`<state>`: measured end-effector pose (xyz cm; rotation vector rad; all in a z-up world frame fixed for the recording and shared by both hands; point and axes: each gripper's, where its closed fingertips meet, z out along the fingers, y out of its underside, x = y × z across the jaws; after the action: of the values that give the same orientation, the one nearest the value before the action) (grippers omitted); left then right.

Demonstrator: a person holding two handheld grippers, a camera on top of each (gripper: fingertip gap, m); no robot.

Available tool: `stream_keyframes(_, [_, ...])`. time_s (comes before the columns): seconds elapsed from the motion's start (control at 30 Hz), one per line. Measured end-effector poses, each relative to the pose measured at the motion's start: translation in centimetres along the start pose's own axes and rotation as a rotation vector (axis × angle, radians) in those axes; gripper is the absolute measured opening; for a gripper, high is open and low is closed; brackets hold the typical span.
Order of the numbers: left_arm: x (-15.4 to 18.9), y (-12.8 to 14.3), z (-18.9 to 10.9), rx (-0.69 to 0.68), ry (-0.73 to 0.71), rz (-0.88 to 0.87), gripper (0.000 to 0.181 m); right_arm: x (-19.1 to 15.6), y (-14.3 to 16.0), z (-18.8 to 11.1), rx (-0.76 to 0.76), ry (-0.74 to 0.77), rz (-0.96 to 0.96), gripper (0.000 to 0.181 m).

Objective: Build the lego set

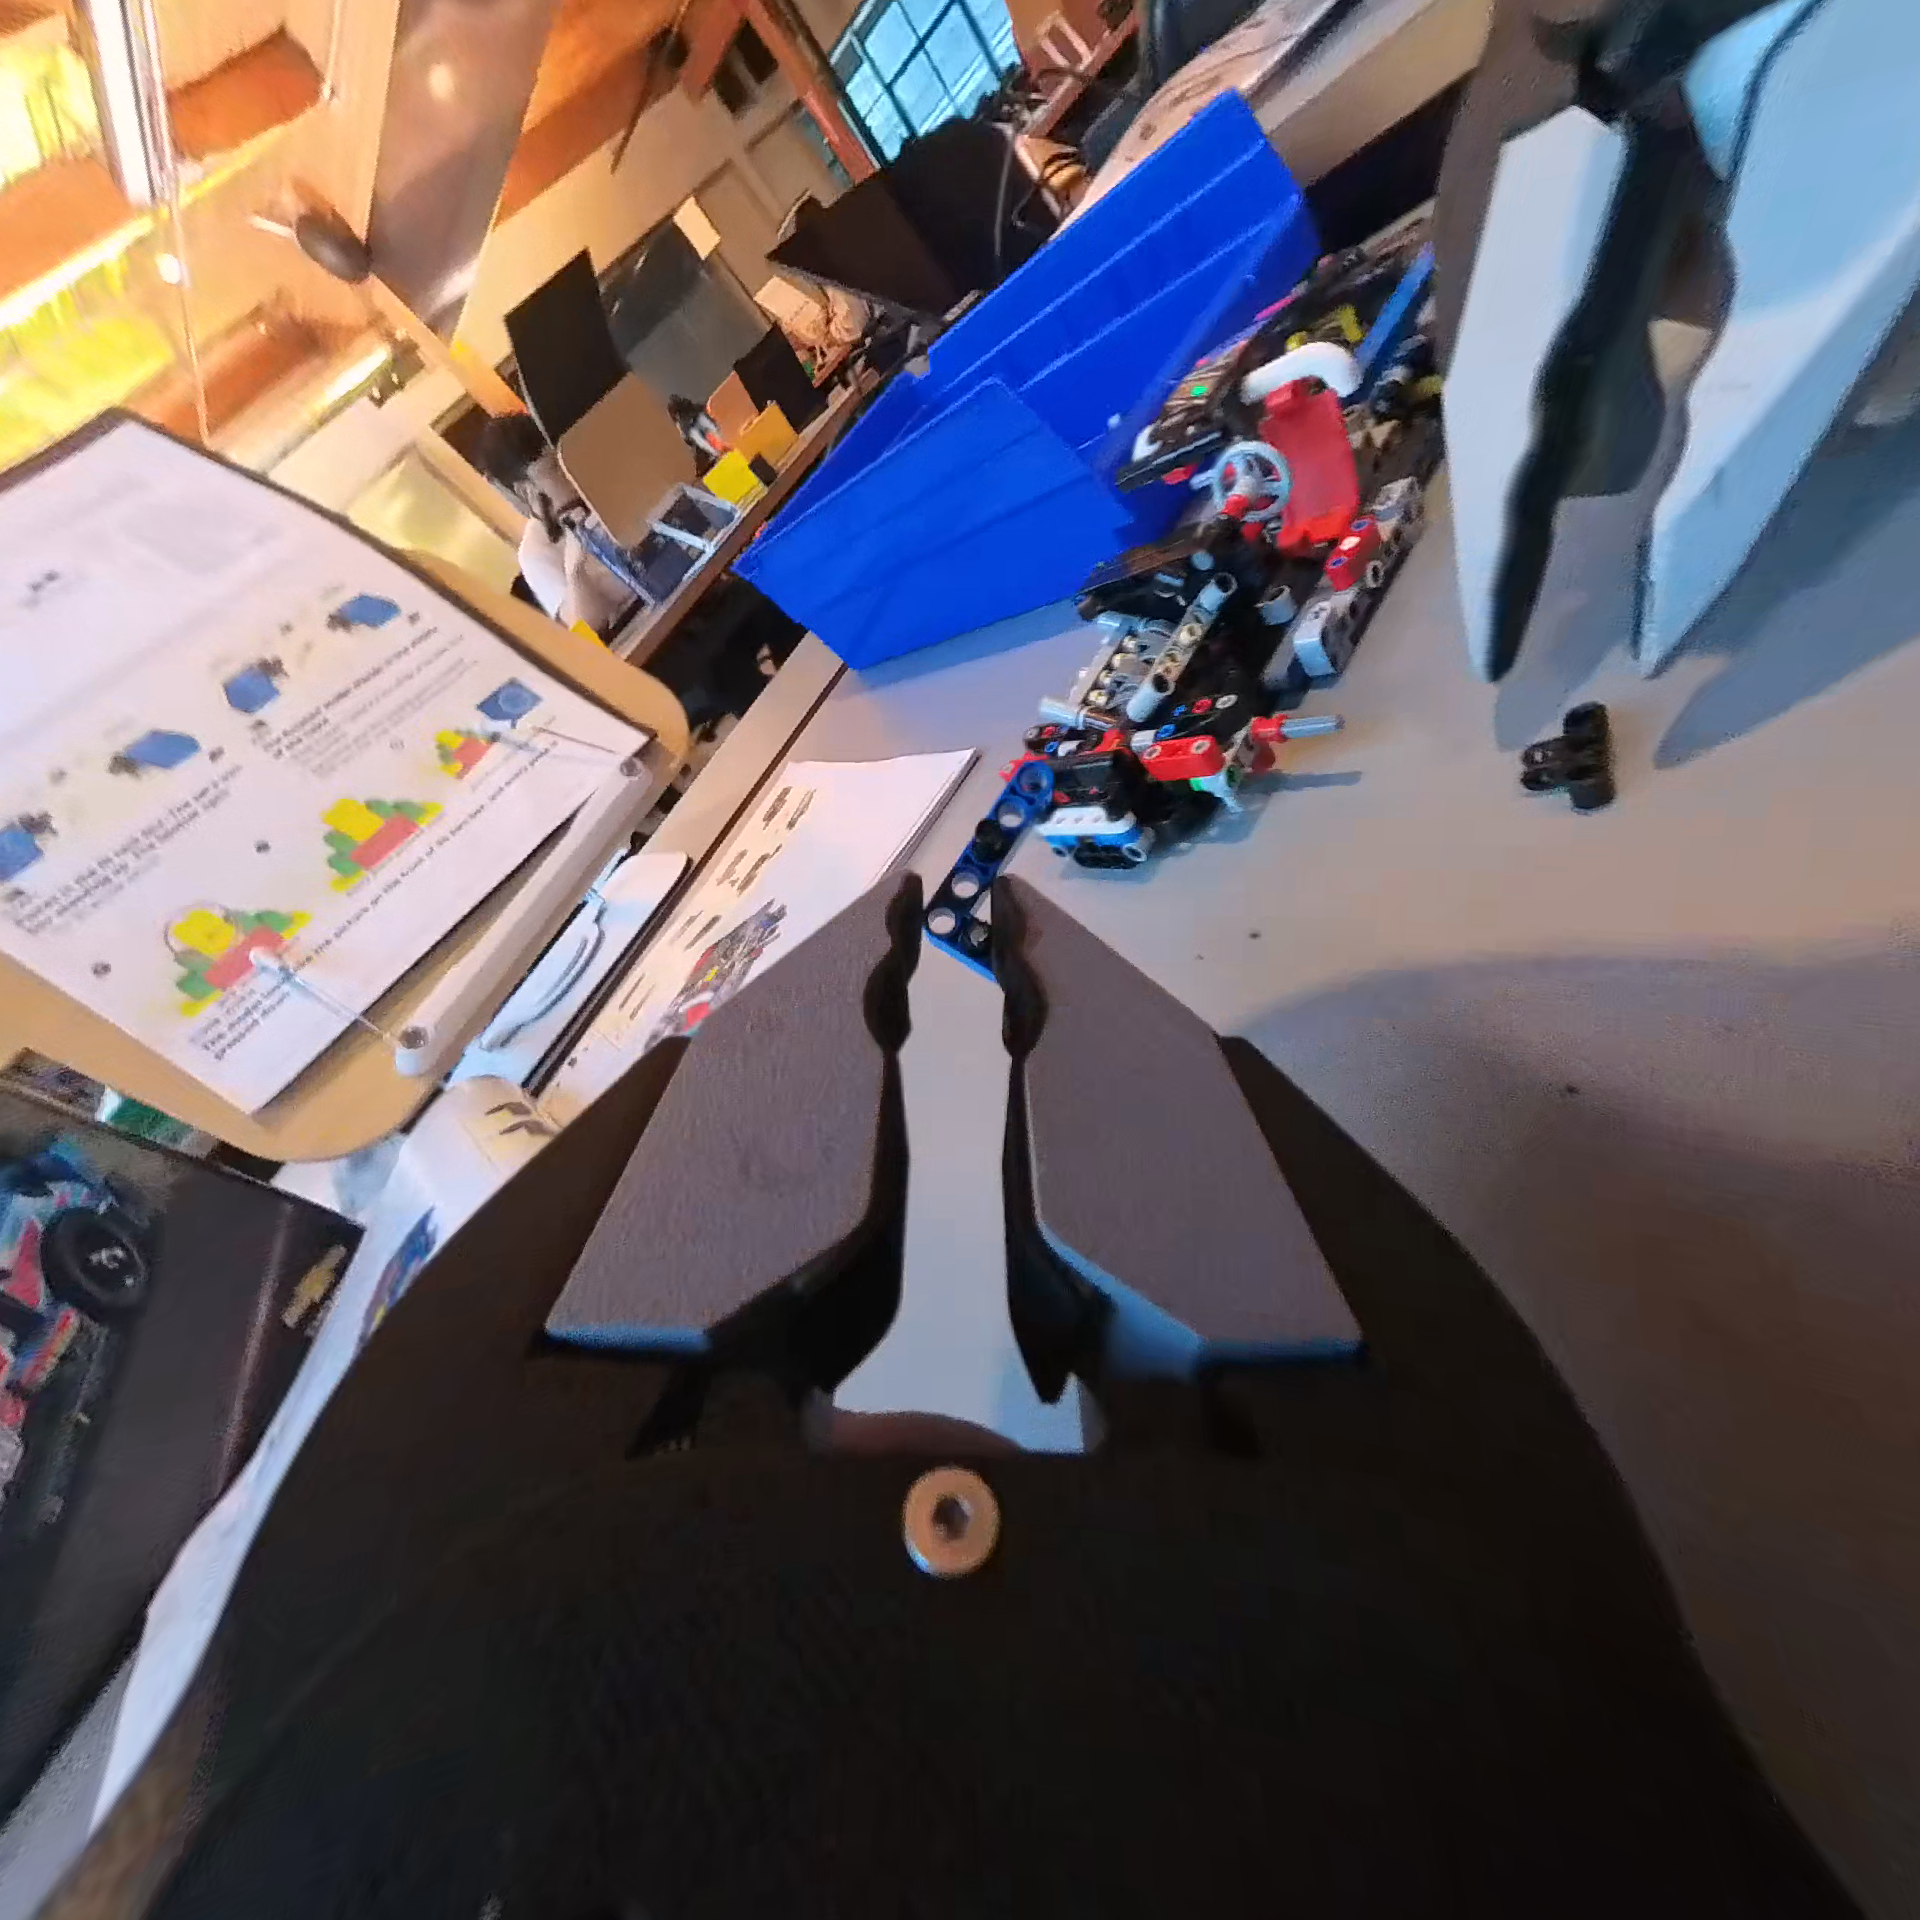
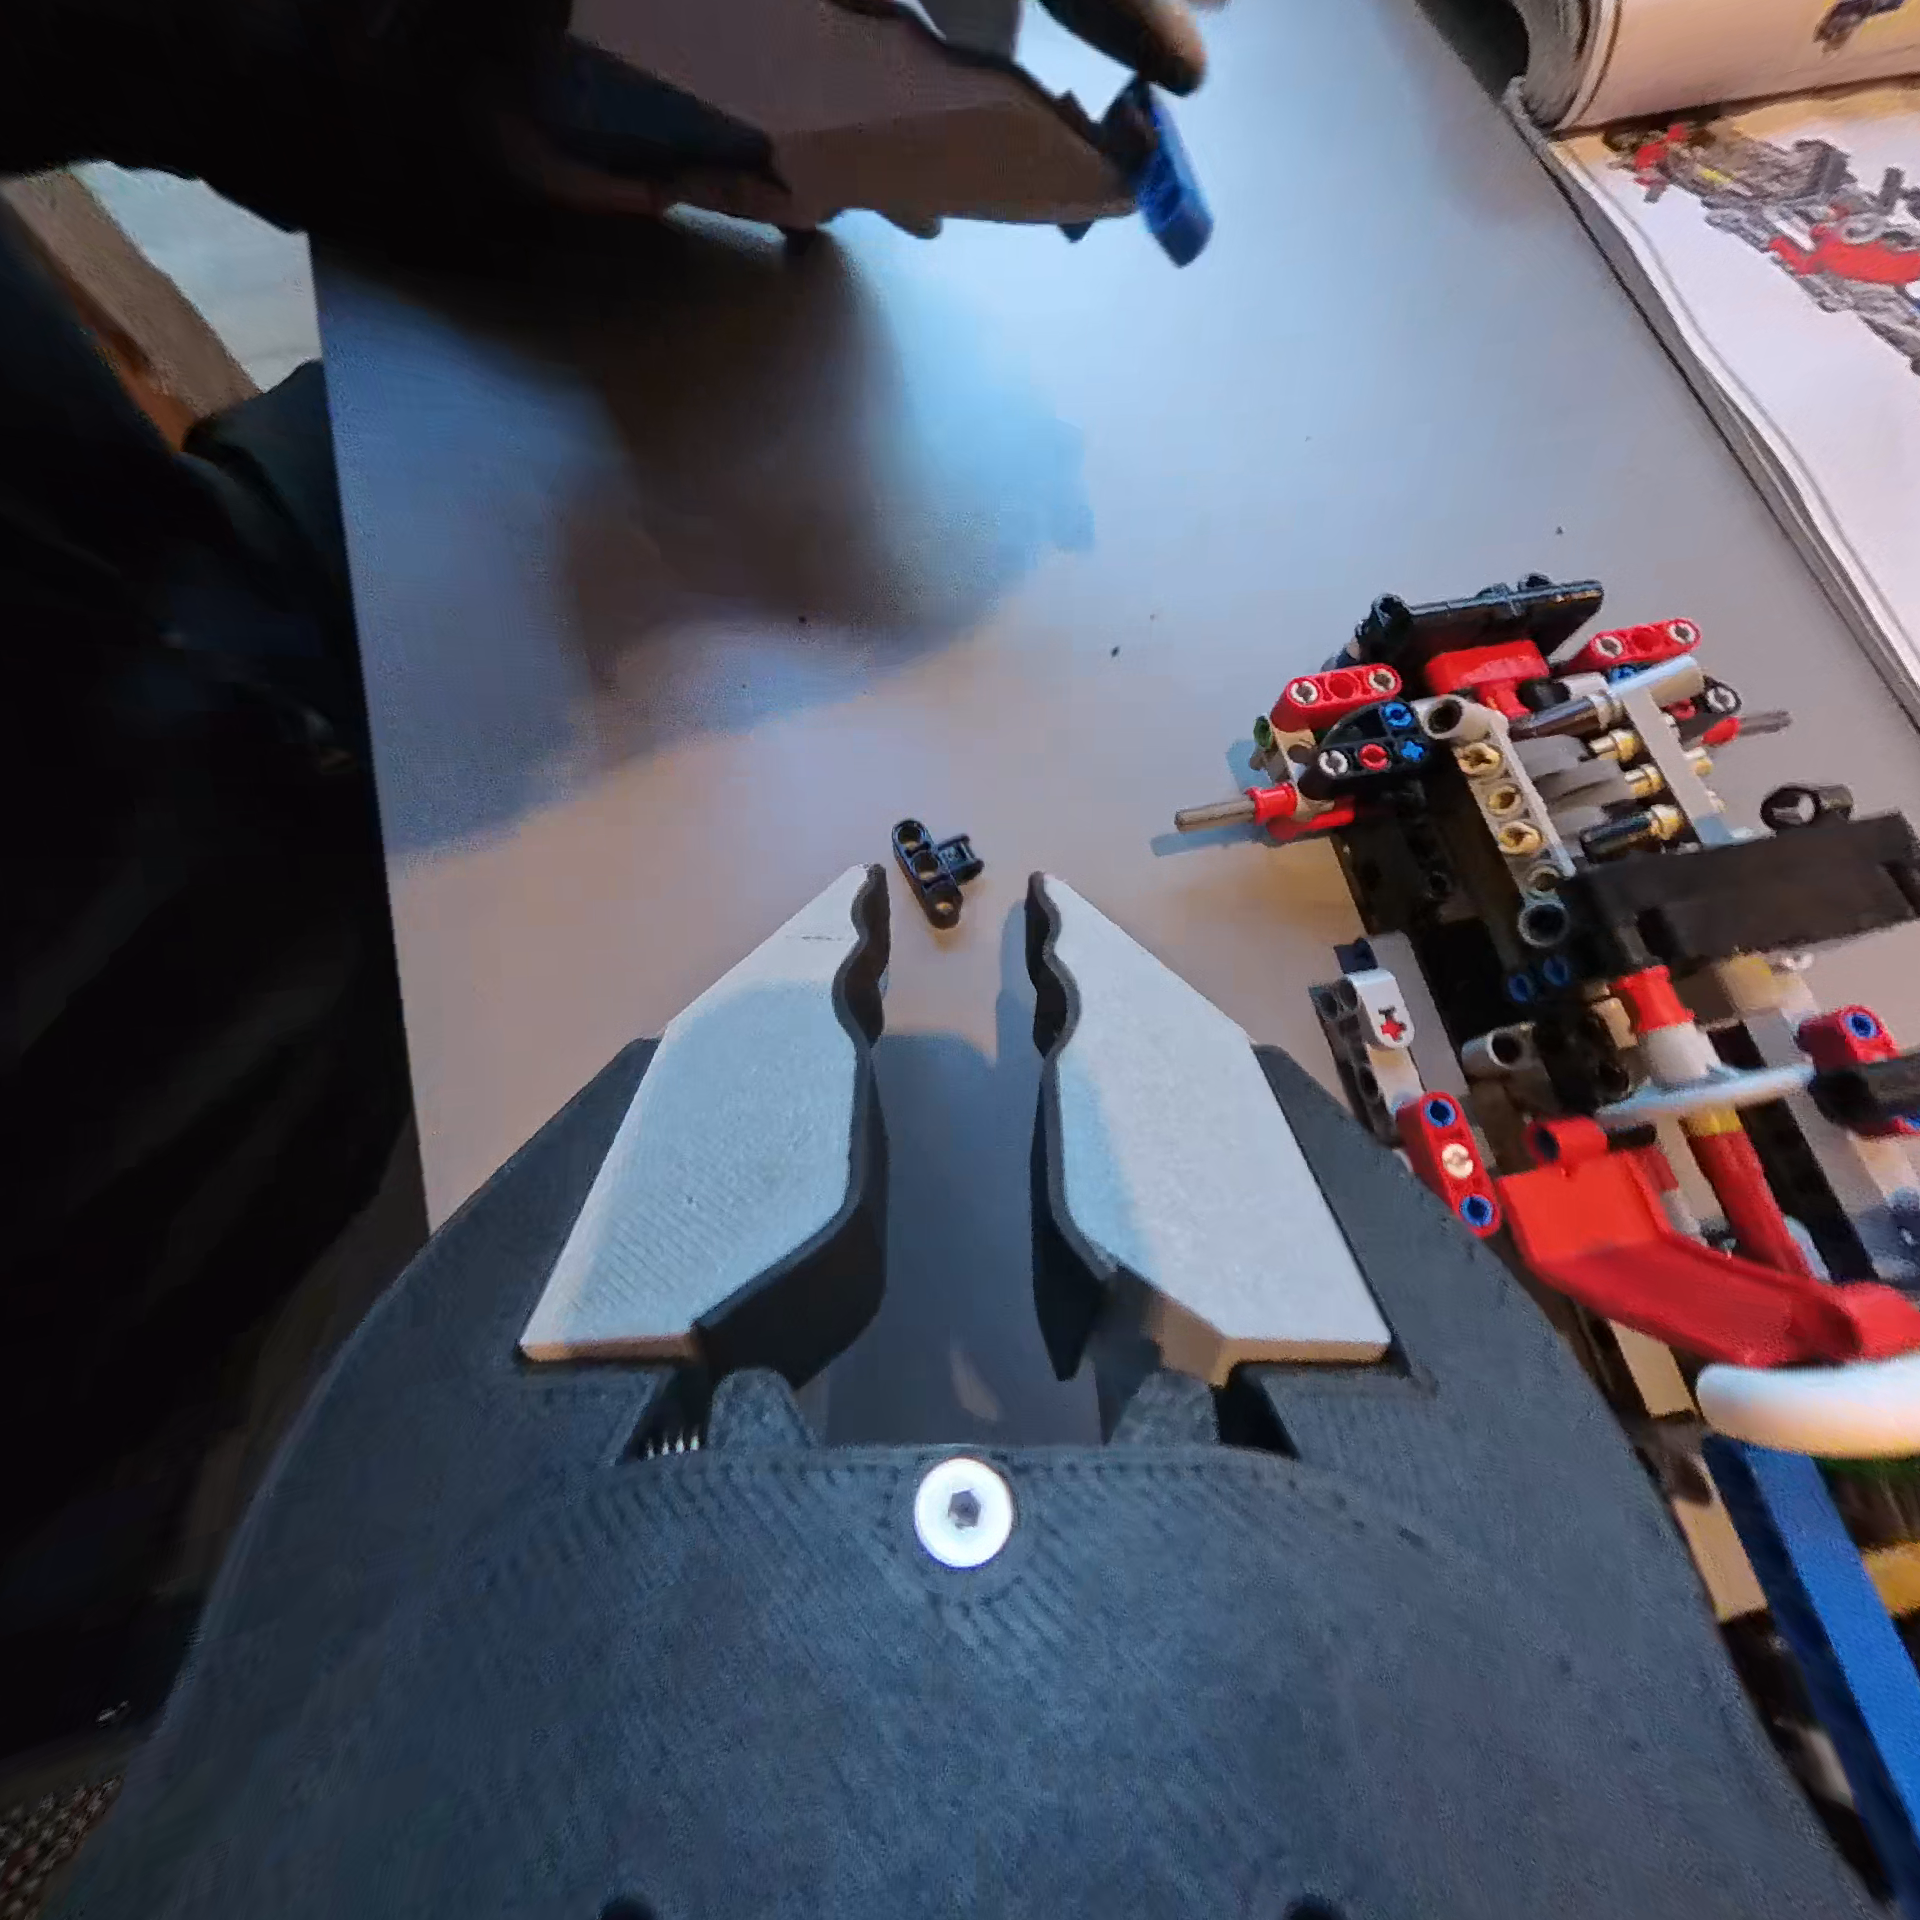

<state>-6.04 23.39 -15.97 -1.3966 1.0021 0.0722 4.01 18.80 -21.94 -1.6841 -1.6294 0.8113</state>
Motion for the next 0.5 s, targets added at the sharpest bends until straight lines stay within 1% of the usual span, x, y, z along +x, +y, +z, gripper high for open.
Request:
stream_keyframes(0.1, [-0.5,-0.1,0.0,0.013,-0.011,-0.031,0.010,-0.2,-0.4,0.5,0.004,-0.021,-0.026,0.018])
stream_keyframes(0.27, [-0.8,0.4,0.2,-0.011,-0.034,-0.015,0.010,-1.0,0.4,2.1,-0.097,-0.062,-0.078,0.011])
stream_keyframes(0.3, [-0.9,0.4,0.2,-0.012,-0.039,-0.018,0.010,-1.1,0.1,2.4,-0.096,-0.054,-0.092,0.008])
stream_keyframes(0.4, [-1.0,0.4,0.1,-0.008,-0.045,-0.012,0.010,-1.1,-0.8,3.4,-0.089,-0.028,-0.103,0.008])
stream_keyframes(0.5, [-0.6,0.1,0.0,-0.004,-0.056,0.051,0.010,-1.4,-1.7,4.3,-0.075,-0.030,-0.089,0.008])
